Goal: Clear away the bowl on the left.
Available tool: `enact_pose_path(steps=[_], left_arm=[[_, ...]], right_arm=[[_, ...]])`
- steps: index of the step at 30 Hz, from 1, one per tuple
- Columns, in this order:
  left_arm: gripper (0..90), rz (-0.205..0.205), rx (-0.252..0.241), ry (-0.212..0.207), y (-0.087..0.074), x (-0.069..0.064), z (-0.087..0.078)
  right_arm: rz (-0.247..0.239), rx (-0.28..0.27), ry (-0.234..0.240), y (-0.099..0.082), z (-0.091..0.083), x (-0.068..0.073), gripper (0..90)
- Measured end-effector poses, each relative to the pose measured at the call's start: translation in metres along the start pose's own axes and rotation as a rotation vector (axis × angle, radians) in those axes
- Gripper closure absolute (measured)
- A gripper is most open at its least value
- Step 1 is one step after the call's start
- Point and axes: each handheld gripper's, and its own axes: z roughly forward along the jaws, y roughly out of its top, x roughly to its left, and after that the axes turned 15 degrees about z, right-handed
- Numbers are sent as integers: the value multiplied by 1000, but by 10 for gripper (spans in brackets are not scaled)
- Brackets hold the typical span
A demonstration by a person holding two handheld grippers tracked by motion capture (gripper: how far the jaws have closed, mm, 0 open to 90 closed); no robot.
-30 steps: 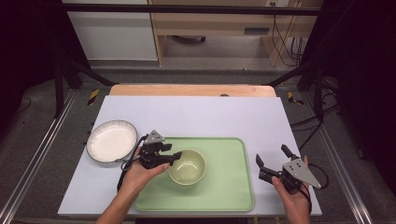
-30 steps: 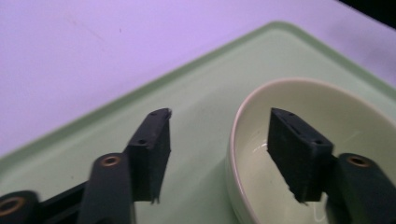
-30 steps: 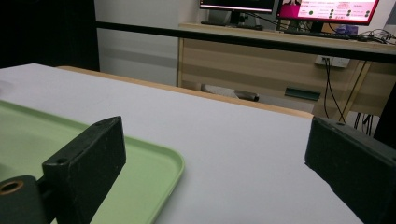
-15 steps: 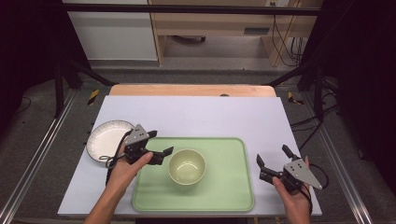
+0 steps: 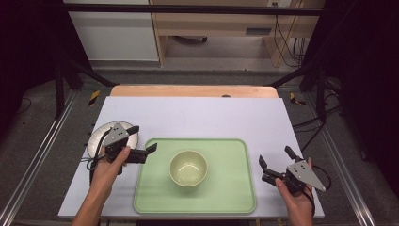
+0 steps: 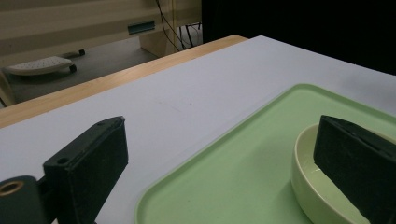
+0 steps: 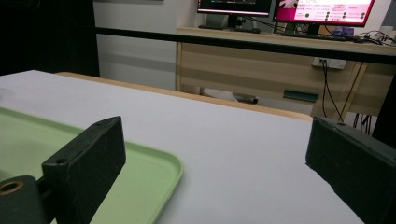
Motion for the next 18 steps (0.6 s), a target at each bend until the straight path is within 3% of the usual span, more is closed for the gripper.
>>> enact_pose_path(steps=[7,18], left_arm=[[40,-30,-20,44,-2,8,-15],[37,-40,-39,86,-12,16,-38]], right_arm=[[0,-6,-5,1,-2,-2,52],[6,-12,-7,2,-2,-2,53]])
